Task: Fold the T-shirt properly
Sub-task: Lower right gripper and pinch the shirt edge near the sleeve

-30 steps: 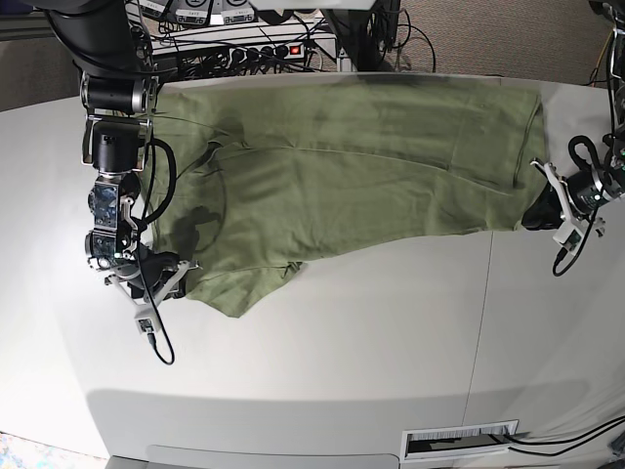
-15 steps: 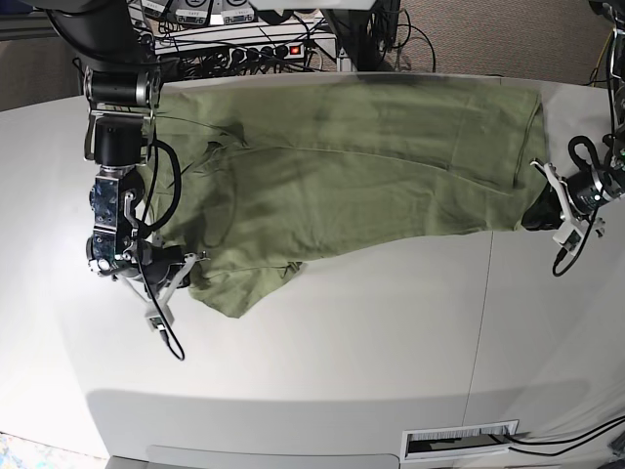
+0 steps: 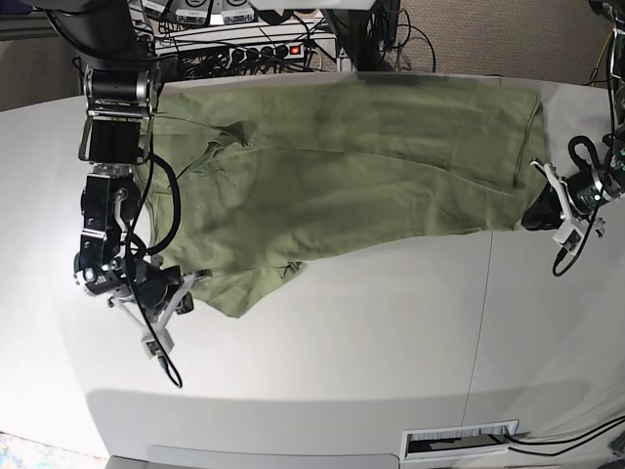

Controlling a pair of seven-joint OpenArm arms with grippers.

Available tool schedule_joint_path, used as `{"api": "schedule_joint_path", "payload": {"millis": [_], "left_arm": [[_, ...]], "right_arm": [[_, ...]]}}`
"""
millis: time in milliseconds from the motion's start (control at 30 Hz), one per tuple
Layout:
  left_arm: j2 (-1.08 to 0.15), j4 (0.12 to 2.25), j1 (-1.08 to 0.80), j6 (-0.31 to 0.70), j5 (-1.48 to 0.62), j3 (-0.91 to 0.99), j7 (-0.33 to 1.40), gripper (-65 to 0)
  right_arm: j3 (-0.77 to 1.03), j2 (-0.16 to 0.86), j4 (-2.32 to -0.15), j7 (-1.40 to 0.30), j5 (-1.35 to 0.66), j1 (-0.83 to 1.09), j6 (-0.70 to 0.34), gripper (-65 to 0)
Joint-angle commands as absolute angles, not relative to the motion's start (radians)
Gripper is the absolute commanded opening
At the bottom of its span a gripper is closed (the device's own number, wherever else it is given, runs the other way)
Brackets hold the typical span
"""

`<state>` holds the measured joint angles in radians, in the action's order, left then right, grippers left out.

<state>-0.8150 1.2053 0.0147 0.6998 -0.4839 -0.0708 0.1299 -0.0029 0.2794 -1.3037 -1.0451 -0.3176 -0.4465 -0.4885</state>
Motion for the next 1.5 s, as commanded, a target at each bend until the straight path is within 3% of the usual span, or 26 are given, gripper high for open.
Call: {"api": "schedule_joint_path", "payload": {"millis": [0,33,133,200,467,667,967,1267,1467], "left_arm": [[-0.842,1.218,0.031,0.698,-0.502,-0.059,0.104,-65.0],[-0.842,1.218,0.031,0.698,-0.503,-0.059,0.104,-65.0],[-0.842,1.218,0.031,0.698,-0.503,-0.059,0.102,-65.0],[-0.842,1.218,0.031,0.698,-0.503,-0.059,0.092,-65.0],[-0.842,1.218,0.031,0.698,-0.502,-0.059,0.093,-65.0],[-0.842,1.218,0.031,0.698,-0.502,-0.059,0.093,-65.0],[-0.842,1.218,0.031,0.698,-0.502,-0.059,0.093,-65.0],[-0.842,1.218,0.031,0.698,-0.502,-0.059,0.088,-65.0],[-0.842,1.218,0.031,0.698,-0.502,-0.059,0.088,-65.0]], "right_arm": [[0.001,0.299,-1.314,-1.025,-0.328,-0.477,-0.492,-65.0],[0.001,0.305,-1.305,-1.022,-0.325,-0.477,-0.492,-65.0],[0.001,0.312,-1.266,-0.983,-0.294,-0.478,-0.490,-41.7],[0.001,0.309,-1.242,-0.957,-0.270,-0.480,-0.490,-36.9],[0.001,0.310,-1.219,-0.825,-0.180,-0.482,-0.488,-36.9],[0.001,0.310,-1.011,-0.726,-0.175,-0.512,-0.490,-36.9],[0.001,0.304,-0.934,-0.734,-0.176,-0.524,-0.490,-37.2],[0.001,0.262,-0.934,-0.836,-0.228,-0.523,-0.492,-48.7],[0.001,0.258,-0.935,-0.873,-0.228,-0.524,-0.491,-63.9]]}}
